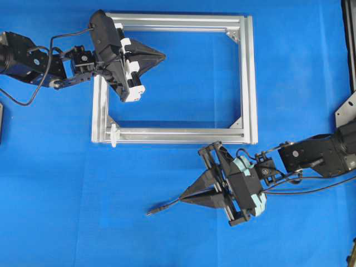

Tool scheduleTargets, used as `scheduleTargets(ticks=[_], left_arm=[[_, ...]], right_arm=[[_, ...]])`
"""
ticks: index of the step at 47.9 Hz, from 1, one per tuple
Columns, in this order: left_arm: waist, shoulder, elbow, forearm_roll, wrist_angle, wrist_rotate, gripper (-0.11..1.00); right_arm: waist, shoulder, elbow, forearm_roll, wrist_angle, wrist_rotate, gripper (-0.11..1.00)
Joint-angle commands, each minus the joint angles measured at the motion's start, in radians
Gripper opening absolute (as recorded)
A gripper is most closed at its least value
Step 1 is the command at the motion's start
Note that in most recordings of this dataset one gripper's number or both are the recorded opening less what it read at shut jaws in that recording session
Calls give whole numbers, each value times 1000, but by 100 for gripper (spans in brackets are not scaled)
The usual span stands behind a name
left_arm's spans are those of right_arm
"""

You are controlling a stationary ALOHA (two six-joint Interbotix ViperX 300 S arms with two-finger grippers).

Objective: Insert the wire through the string loop located on the left side.
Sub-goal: 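Lift the black USB cable with the right gripper, plug end forward, then rotate the right gripper to point the USB plug toward the frame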

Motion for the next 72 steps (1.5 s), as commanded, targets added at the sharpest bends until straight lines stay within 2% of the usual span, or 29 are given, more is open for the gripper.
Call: scheduleTargets(ticks=[1,7,11,15,22,44,54,60,64,72], left_arm=[[3,-29,-6,3,-5,2,0],[5,-29,-6,3,-5,2,0],[5,-29,-5,3,-5,2,0],[3,-29,-5,3,-5,2,0],[5,-29,0,5,-3,0,0],[3,-32,11,3,-5,-3,0],[5,-37,18,5,-5,-2,0],[5,-38,26,3,-5,-2,0],[5,-40,31,3,-5,-3,0],[5,-41,31,5,-5,-3,0]], right_arm=[[6,-29,-17,0,0,2,32],[8,-28,-18,2,11,2,70],[9,-25,-21,5,15,2,90],[8,-20,-28,8,20,2,87],[9,15,-43,15,25,5,91],[8,207,-118,17,5,75,90],[8,216,-121,17,0,75,86],[8,216,-121,17,0,74,80],[3,216,-121,18,0,71,65],[-3,215,-114,18,0,69,19]])
